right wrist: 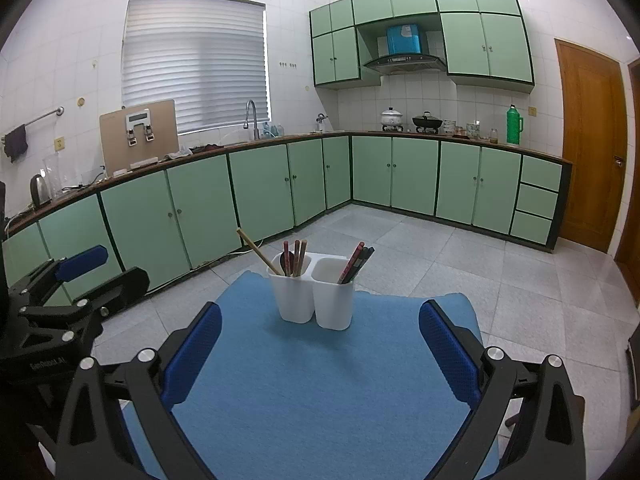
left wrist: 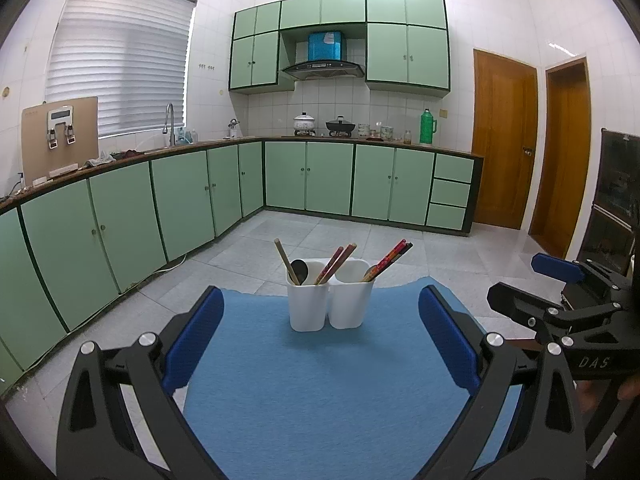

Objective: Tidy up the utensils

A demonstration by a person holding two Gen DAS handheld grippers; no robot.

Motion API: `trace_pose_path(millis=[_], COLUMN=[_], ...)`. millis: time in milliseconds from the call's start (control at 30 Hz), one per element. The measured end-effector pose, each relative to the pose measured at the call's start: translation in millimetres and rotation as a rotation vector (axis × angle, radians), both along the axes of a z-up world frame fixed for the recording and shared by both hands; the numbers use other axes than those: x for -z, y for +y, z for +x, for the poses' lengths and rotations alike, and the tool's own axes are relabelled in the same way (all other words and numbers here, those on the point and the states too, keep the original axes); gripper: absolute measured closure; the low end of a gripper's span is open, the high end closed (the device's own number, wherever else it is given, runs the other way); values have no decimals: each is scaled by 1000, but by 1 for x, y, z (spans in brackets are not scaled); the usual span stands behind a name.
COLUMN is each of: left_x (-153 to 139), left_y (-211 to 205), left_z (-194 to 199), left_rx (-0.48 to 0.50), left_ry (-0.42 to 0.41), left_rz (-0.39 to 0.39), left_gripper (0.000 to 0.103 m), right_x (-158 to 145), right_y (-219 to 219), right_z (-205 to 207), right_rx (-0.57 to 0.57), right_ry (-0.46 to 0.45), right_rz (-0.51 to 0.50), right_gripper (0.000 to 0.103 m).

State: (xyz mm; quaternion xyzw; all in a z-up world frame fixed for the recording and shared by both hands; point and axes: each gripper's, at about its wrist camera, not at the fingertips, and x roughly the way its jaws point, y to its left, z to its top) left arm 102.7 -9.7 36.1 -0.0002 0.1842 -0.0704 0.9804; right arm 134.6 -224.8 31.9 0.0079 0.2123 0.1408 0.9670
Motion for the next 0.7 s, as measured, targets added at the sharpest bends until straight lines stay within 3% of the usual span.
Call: trace_pose_path(millis=[700], left_x=[0], left_y=[2], left_z=[3], left_rx=[-2], left_ry=[13], left_rz=[0], left_gripper=[8], right_x=[1], right_y=[-6], right_z=[2], right_rx=[0], right_ry=[6], right_rz=[-1], right_gripper=[6])
